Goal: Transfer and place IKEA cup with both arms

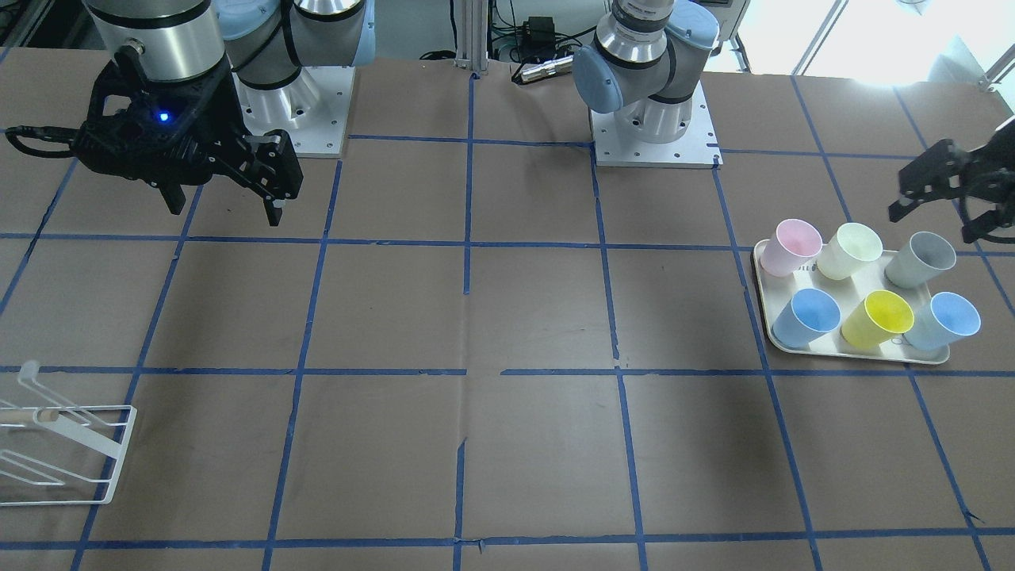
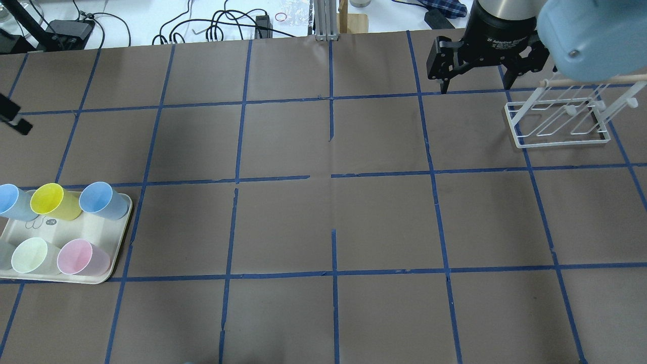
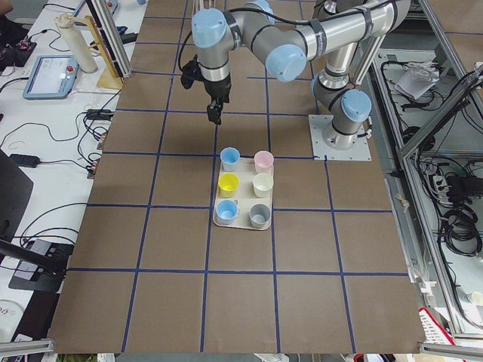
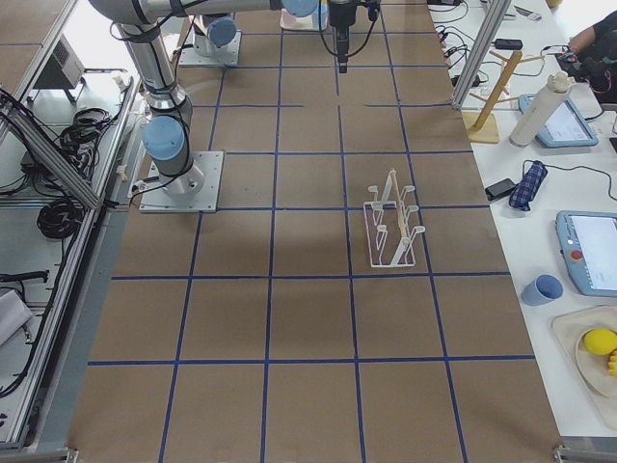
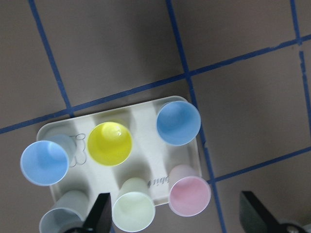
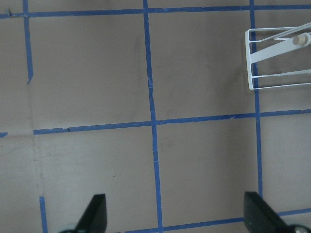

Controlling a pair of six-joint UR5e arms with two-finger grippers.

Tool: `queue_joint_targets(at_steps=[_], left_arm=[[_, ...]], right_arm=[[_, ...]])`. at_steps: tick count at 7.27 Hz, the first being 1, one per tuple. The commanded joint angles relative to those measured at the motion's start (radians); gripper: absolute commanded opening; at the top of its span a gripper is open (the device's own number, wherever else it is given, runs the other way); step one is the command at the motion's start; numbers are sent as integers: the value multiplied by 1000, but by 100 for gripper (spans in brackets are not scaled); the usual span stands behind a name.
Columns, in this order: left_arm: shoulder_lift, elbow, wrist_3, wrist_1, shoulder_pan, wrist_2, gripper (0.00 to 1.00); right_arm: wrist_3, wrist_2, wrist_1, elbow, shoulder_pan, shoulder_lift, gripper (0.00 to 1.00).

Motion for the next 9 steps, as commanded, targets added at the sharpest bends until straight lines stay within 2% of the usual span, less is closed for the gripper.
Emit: queue_joint_targets(at_steps=[1, 4, 5, 6, 9], left_arm=[[27, -29, -344, -1, -231, 2, 93], [42, -61, -729, 14, -453, -4, 93], [36, -70, -793, 40, -516, -4, 99], [32, -70, -850, 41, -537, -3, 100], [38, -70, -856, 45, -523, -3, 100]], right_arm=[[0, 0, 0, 0, 0, -2, 100], [-1, 0, 2, 1, 0, -5, 100], [-1, 0, 2, 0, 0, -5, 100], [0, 0, 2, 3, 0, -5, 100], [0, 0, 2, 3, 0, -5, 100]])
